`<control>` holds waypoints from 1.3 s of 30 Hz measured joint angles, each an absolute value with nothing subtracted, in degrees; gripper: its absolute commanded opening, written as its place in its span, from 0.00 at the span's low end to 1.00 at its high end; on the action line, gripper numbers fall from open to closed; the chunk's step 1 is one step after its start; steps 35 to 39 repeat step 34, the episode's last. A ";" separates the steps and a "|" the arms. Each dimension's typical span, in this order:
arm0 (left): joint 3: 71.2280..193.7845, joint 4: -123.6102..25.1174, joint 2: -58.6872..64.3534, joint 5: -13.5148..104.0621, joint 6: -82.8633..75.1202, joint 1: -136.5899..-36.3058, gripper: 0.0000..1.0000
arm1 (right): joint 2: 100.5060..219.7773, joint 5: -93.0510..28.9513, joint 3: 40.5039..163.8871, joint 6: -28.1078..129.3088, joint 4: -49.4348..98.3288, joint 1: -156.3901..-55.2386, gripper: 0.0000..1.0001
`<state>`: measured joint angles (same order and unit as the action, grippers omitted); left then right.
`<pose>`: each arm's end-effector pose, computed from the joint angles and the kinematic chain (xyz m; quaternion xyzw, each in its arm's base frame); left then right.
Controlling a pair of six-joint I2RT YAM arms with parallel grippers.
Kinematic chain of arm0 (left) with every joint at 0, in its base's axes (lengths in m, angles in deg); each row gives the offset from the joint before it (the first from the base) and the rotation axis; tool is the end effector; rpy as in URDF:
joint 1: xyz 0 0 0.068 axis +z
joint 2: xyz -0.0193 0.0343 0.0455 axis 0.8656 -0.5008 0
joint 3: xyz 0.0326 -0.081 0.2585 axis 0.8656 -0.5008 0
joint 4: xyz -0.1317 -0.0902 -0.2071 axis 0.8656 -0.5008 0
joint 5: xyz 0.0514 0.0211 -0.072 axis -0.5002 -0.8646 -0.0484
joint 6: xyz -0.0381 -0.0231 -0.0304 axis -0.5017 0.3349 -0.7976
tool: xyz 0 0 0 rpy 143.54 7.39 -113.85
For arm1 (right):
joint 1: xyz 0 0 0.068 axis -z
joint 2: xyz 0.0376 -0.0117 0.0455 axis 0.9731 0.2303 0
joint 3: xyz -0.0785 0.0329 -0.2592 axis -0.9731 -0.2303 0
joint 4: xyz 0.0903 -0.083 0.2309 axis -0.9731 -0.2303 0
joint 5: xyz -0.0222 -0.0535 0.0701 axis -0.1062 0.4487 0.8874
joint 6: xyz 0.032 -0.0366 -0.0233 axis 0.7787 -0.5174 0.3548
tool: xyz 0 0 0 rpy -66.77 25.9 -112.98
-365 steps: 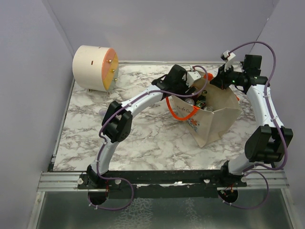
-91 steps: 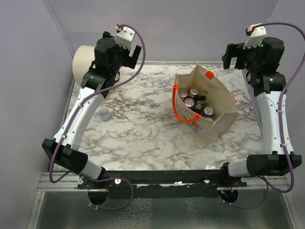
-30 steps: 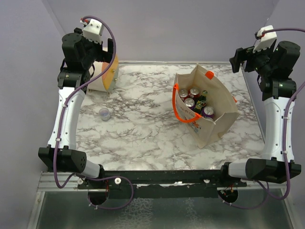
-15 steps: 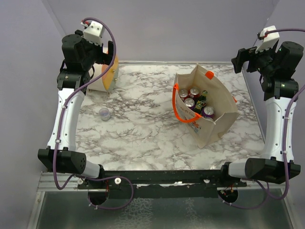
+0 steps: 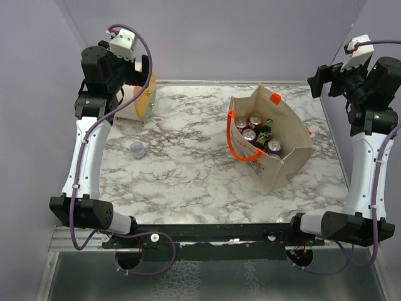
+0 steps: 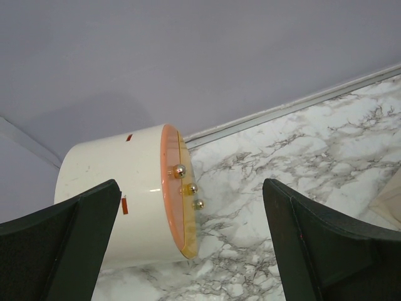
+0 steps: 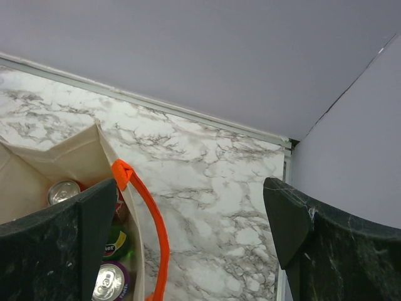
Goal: Place the beverage into the canvas bag
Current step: Reset both arms
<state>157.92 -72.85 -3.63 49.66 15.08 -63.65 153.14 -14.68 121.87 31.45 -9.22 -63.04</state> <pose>0.3094 -0.0279 0.4880 0.1447 0.7268 -0.0604 0.6687 0.2541 -0.0463 0.4881 -0.1260 0.7657 0.0286 0.6301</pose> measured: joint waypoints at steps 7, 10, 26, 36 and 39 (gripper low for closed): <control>157.92 -72.85 -3.63 49.66 15.08 -63.65 0.99 | 152.21 -14.04 121.87 31.45 -9.39 -62.95 1.00; 157.90 -72.82 -3.63 49.66 15.08 -63.61 0.99 | 152.29 -13.54 121.87 31.45 -9.68 -62.95 1.00; 155.88 -72.82 -3.30 49.63 14.93 -62.41 0.99 | 152.69 -12.82 121.87 31.47 -9.72 -62.95 1.00; 155.88 -72.76 -3.30 49.57 14.91 -62.41 0.99 | 152.90 -12.80 121.89 31.47 -9.72 -62.95 1.00; 155.88 -72.76 -3.30 49.57 14.91 -62.41 0.99 | 152.90 -12.80 121.89 31.47 -9.72 -62.95 1.00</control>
